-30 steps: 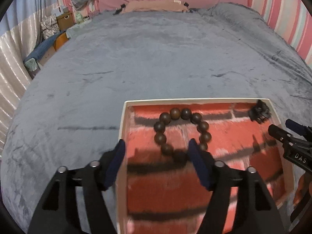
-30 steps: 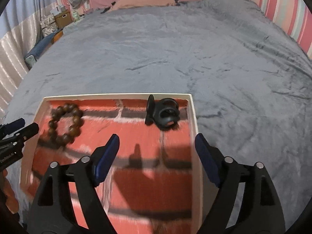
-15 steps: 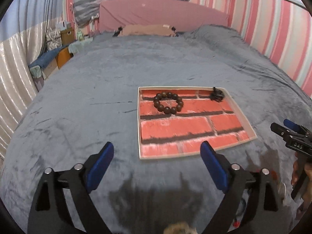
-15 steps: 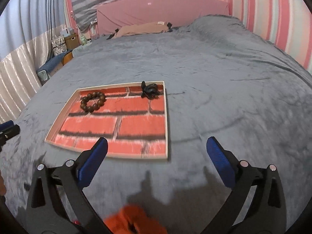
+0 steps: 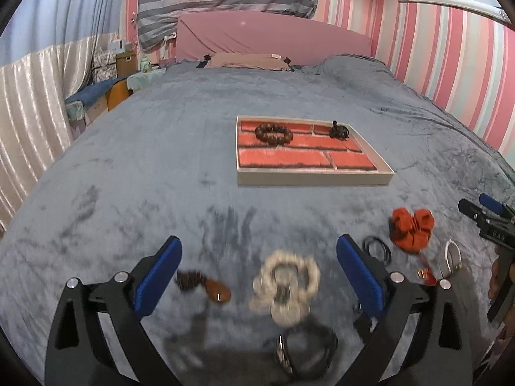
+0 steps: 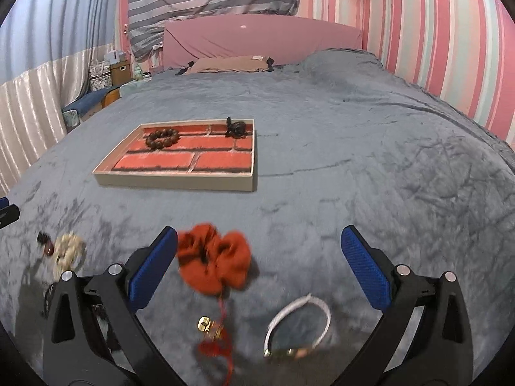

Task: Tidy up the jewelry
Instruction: 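Withdraw both tools from the tray back toward the jewelry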

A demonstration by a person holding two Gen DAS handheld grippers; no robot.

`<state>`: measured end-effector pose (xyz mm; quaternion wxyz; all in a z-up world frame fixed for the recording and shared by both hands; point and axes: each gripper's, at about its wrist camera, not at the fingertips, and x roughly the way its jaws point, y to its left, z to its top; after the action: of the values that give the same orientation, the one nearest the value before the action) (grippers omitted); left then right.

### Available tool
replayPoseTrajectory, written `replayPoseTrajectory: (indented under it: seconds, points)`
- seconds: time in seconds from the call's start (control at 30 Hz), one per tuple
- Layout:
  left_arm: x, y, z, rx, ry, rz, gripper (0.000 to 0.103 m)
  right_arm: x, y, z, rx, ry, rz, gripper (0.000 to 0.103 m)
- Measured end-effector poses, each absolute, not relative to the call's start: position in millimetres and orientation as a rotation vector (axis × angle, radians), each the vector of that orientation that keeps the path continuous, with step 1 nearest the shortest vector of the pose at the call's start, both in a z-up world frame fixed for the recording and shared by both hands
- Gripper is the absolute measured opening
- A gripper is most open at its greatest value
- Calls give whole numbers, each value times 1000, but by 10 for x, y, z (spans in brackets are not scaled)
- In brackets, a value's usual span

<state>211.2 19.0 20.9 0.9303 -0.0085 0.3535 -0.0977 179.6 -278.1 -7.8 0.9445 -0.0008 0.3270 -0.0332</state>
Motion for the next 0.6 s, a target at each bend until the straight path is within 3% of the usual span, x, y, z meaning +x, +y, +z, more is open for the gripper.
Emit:
replayPoseTrajectory:
  seconds: [0.6]
  points:
    - [1573, 151, -505, 1, 793, -188, 95, 1195, -2407, -779, -48, 720, -42, 94]
